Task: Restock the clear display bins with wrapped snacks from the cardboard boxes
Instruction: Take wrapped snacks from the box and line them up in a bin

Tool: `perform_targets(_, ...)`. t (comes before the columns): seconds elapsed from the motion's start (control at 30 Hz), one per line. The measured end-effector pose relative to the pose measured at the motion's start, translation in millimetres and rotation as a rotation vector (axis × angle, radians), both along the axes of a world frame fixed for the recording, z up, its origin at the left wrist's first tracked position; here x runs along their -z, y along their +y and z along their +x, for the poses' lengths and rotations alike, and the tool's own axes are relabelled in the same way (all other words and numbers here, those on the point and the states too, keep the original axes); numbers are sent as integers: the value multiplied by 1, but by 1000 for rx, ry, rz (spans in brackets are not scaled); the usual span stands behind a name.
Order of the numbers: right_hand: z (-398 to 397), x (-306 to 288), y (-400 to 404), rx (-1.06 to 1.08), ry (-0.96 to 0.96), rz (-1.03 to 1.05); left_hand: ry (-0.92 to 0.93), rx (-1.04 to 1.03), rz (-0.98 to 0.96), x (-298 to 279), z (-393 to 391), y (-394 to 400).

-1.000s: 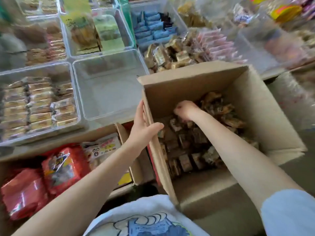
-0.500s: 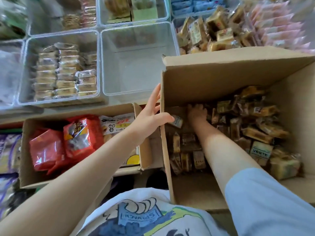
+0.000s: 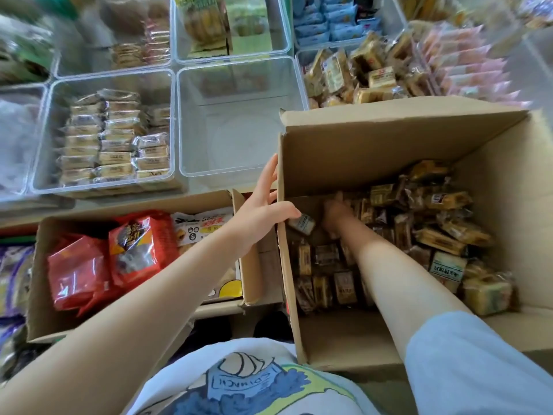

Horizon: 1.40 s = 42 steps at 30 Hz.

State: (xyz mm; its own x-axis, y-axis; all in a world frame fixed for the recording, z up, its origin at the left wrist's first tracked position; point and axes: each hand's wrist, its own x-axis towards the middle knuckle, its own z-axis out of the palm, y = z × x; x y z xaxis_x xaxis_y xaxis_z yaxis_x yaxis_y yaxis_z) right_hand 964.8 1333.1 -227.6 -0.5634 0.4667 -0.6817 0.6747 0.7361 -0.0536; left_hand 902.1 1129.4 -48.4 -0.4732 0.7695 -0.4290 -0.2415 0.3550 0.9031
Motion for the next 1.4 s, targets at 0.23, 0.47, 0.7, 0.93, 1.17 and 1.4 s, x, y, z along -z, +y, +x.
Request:
perform_targets(0.23, 0, -99, 29, 454, 356, -556, -19, -20, -10, -6, 2, -3)
perform_targets(0.47, 38, -230, 14, 498, 727, -1347, 198, -216, 62, -41, -15, -9)
perform_targets(0.7, -9, -279, -54, 304, 955, -999, 29, -196, 35, -90, -65, -11)
perform_targets(0.93, -86, -251, -135, -149, 908, -267, 278, -358, -171, -57, -129, -77)
perform_targets(1.17, -174, -217, -200, -262, 745, -146, 320, -400, -147, -10, -201, -158)
perform_targets(1.4, -267, -195, -220, -182, 778, -32, 904, -138, -635, 98, -295, -232)
